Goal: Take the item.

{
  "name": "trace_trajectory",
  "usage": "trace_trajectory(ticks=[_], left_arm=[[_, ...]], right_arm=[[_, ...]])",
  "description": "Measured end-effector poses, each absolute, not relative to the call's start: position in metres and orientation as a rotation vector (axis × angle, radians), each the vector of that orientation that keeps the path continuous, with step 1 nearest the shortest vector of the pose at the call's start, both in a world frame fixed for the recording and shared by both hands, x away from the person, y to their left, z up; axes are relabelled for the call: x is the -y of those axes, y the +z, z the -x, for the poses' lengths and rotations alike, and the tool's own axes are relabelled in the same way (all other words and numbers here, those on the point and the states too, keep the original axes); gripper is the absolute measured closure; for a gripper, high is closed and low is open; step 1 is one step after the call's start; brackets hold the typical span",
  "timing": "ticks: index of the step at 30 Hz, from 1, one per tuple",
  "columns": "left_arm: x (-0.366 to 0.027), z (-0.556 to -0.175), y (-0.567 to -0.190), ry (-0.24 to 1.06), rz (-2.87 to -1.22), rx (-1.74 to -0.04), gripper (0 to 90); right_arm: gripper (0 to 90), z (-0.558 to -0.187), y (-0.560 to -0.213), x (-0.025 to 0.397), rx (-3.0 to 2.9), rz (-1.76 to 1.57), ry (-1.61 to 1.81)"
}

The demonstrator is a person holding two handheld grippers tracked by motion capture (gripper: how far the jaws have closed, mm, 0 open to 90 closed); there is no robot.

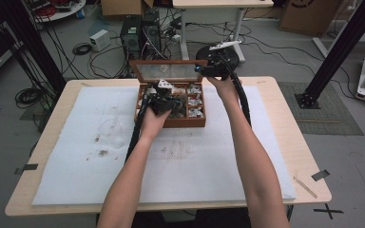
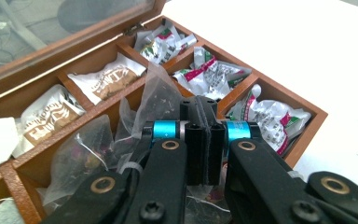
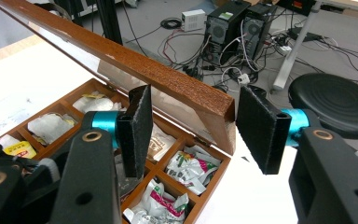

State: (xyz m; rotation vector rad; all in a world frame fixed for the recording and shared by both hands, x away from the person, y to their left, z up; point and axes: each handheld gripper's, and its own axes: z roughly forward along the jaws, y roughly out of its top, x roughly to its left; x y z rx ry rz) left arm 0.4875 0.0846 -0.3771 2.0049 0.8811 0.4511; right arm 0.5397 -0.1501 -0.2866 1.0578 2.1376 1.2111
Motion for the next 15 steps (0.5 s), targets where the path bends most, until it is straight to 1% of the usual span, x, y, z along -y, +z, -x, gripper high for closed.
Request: trace_trajectory(ticks=[15], left_arm=[[-0.092, -0.48, -0.361, 0.459, -1.97, -0.855, 89.8]], right_arm=[[47.4, -0.54, -0.286, 0.149, -2.136, -1.058, 1.203]])
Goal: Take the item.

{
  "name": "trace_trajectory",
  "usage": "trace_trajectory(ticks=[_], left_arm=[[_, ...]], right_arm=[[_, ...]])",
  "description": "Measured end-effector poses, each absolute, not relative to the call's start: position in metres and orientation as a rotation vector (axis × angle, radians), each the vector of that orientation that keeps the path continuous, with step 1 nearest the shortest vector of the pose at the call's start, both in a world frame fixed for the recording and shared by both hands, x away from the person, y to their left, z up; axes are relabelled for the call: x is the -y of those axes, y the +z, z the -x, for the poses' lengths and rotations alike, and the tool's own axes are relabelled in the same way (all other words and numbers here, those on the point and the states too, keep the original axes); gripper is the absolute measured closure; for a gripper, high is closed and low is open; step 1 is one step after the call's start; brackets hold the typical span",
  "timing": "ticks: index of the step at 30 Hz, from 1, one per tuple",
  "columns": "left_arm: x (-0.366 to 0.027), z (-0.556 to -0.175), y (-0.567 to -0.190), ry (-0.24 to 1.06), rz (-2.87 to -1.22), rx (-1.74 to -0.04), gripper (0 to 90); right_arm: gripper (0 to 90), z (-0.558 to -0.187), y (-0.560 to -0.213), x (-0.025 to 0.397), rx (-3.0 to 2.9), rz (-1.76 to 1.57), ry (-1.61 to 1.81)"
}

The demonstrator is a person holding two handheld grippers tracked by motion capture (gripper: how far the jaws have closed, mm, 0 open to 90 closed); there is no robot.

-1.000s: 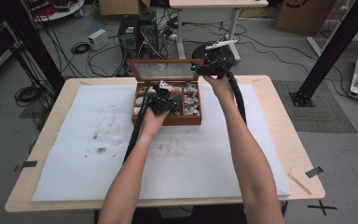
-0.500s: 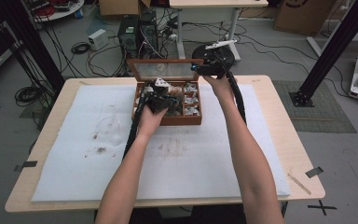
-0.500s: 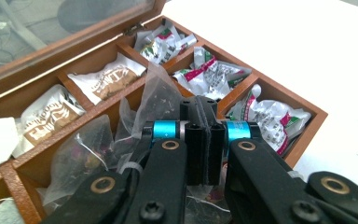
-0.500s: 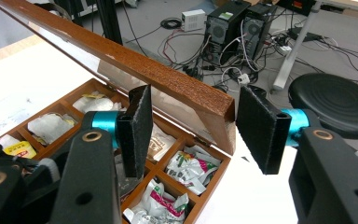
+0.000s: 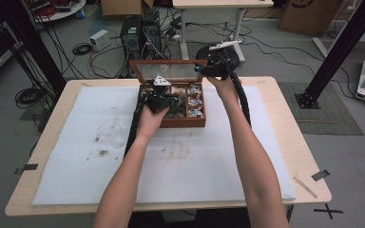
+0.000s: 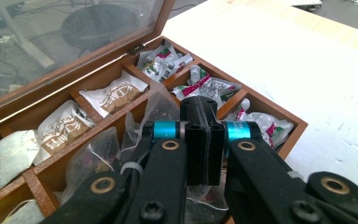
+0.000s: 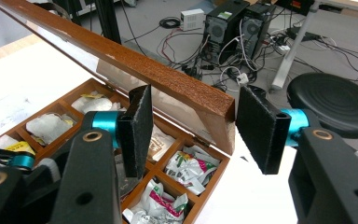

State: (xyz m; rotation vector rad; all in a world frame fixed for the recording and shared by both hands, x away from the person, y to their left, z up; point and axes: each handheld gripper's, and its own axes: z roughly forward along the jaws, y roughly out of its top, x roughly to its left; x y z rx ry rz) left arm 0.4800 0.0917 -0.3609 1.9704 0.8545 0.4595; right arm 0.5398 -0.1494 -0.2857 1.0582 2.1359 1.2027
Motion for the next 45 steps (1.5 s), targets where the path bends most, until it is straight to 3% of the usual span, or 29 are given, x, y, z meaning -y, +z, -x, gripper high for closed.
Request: trace_trajectory(ticks=[20, 45], left_arm=[[-0.111, -0.464, -0.333, 0.446, -1.925, -0.832, 89.8], [-0.178, -0.419, -0.3, 0.535, -1.906, -0.818, 89.7]], right_arm=[[47.4, -0.54, -0.286, 0.149, -2.132, -1.06, 1.206], [47.1, -0.54, -0.286, 0.148, -2.124, -1.068, 1.201]])
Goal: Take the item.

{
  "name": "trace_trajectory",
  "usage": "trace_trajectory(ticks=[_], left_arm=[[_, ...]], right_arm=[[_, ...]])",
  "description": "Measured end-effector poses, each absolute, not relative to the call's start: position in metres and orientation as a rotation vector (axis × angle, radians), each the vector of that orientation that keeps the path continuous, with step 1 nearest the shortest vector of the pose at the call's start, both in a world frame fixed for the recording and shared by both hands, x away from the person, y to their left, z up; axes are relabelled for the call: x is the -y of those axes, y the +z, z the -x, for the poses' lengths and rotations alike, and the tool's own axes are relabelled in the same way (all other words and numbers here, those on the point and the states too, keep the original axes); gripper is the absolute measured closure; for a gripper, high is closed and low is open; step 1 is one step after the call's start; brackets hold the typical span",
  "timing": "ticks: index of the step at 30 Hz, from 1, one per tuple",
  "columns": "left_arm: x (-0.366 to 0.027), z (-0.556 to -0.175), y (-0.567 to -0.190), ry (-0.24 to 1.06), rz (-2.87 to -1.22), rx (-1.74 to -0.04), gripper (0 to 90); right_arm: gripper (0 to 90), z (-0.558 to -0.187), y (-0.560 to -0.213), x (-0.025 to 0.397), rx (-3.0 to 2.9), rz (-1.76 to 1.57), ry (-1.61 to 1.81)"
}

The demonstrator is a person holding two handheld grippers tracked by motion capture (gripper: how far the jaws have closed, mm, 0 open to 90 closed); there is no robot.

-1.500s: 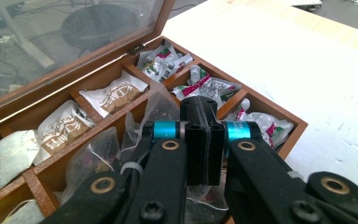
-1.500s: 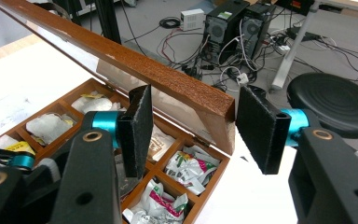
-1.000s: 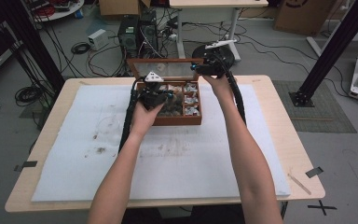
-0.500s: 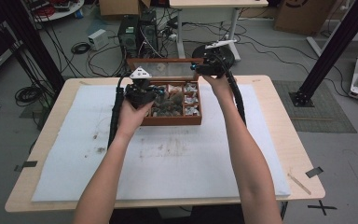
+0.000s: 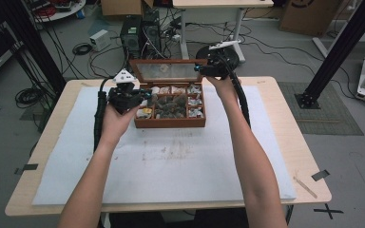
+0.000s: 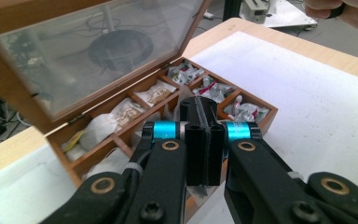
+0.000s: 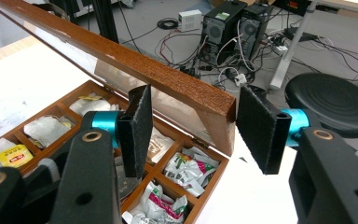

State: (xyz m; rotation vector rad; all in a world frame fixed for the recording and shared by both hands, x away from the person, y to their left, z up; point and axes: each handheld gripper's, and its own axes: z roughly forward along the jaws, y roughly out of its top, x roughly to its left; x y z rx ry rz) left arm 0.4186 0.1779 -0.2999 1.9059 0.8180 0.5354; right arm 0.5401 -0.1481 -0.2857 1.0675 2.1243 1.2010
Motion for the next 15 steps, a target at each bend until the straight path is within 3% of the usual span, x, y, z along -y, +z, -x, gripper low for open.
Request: trace_trajectory(ticks=[15], left_arm=[[-0.228, -0.388, -0.287, 0.604, -1.895, -0.841, 89.7]], right_arm=[[47.0, -0.54, -0.286, 0.147, -2.119, -1.071, 1.199]])
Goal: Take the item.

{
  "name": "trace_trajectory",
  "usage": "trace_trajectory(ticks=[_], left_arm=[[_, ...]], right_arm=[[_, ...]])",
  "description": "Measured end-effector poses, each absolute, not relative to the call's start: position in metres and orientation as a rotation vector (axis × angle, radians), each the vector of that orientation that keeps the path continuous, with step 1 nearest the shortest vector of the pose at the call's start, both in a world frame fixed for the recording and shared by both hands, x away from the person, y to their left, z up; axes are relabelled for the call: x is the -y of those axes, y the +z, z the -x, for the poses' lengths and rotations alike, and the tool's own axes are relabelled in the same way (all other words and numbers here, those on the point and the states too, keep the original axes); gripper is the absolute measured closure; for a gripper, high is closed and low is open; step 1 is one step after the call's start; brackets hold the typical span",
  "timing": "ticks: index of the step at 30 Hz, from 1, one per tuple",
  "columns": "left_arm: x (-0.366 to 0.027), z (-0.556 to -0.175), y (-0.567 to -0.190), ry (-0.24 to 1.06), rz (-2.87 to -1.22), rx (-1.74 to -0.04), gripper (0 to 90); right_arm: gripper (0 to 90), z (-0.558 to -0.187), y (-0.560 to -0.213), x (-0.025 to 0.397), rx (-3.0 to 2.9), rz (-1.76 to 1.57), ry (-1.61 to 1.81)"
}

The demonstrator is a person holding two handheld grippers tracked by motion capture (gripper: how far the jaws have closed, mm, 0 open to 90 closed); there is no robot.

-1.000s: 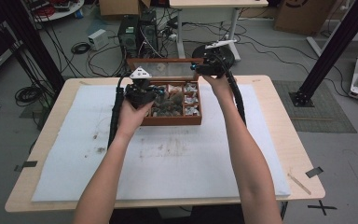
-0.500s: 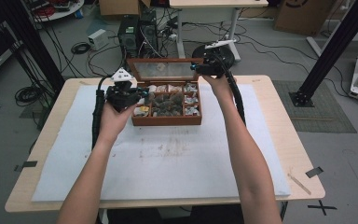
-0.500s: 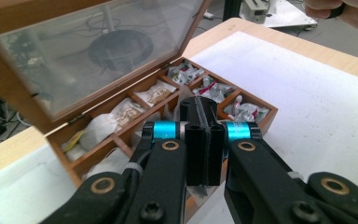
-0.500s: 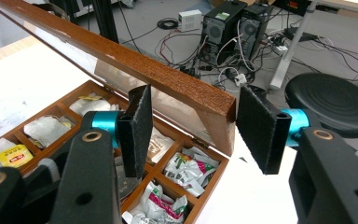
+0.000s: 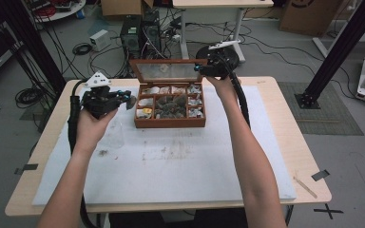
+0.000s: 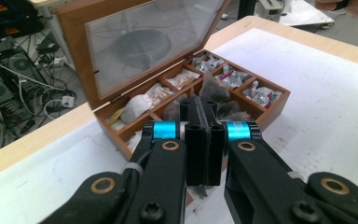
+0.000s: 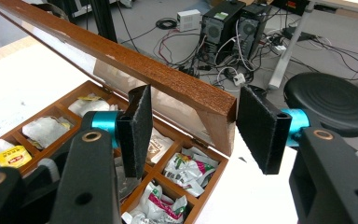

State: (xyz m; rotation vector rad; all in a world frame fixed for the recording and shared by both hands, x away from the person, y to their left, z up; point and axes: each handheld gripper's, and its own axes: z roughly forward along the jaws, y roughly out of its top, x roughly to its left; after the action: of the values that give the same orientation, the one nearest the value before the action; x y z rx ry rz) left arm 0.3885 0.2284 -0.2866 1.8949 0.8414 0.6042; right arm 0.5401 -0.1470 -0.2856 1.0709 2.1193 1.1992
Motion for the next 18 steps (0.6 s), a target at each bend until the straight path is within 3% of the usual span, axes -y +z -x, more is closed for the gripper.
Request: trace_trajectory(ticks=[18], left_arm=[[-0.259, -0.36, -0.294, 0.648, -1.911, -0.855, 89.7]], right_arm=[[47.0, -0.54, -0.285, 0.147, -2.12, -1.075, 1.195]])
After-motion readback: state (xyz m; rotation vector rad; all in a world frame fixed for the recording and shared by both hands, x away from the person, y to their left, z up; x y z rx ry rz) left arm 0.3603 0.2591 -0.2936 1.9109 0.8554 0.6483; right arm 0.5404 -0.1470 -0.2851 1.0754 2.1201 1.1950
